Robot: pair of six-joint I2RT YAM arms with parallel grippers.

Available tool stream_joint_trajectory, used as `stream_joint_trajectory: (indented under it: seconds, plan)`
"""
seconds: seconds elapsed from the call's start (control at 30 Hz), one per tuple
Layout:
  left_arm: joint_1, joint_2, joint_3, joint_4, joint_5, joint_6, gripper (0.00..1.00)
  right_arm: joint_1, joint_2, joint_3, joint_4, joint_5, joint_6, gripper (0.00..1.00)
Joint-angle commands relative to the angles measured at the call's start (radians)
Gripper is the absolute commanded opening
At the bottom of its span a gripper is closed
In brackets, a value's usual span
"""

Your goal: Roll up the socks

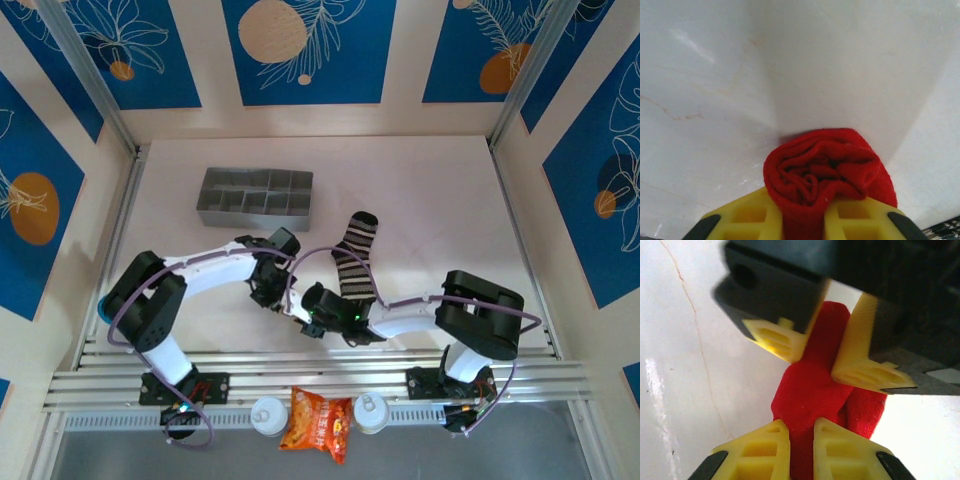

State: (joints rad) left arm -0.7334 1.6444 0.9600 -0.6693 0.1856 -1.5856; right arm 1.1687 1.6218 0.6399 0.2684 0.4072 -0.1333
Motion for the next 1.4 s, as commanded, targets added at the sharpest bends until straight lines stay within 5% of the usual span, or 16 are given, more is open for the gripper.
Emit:
stream_joint_trajectory:
  seconds: [0.0,0.23,0.37,0.57,0.73,1.13,1.27,1.37]
  plan:
    - [-0.001,-0.072,-0.052,-0.065,0.029,-0.024,0.30,-0.046,0.053,-0.022,-0.100,-0.037,0.076,0.02]
    - [0.029,-0.260,-0.133,0.036,-0.053,-0.054,0.77,-0.202,0.048,-0.009,-0.142,-0.423,0.176,0.00]
    - [0.032,-0.311,-0.169,0.109,-0.069,-0.040,0.81,-0.275,0.081,0.032,-0.174,-0.597,0.200,0.00]
    - [0.018,-0.309,-0.227,0.276,-0.038,-0.027,0.69,-0.413,0.180,0.107,-0.215,-0.846,0.294,0.00]
    - [0.004,-0.246,-0.211,0.327,-0.030,-0.019,0.67,-0.500,0.244,0.147,-0.209,-1.005,0.375,0.00]
    - [0.004,-0.058,-0.138,0.390,-0.070,0.016,0.58,-0.560,0.356,0.254,-0.332,-1.121,0.408,0.00]
    - [0.002,0.010,-0.103,0.352,-0.057,0.024,0.43,-0.560,0.359,0.268,-0.357,-1.105,0.410,0.00]
    - [0.000,0.057,-0.072,0.251,-0.043,0.020,0.20,-0.555,0.339,0.272,-0.373,-1.062,0.394,0.00]
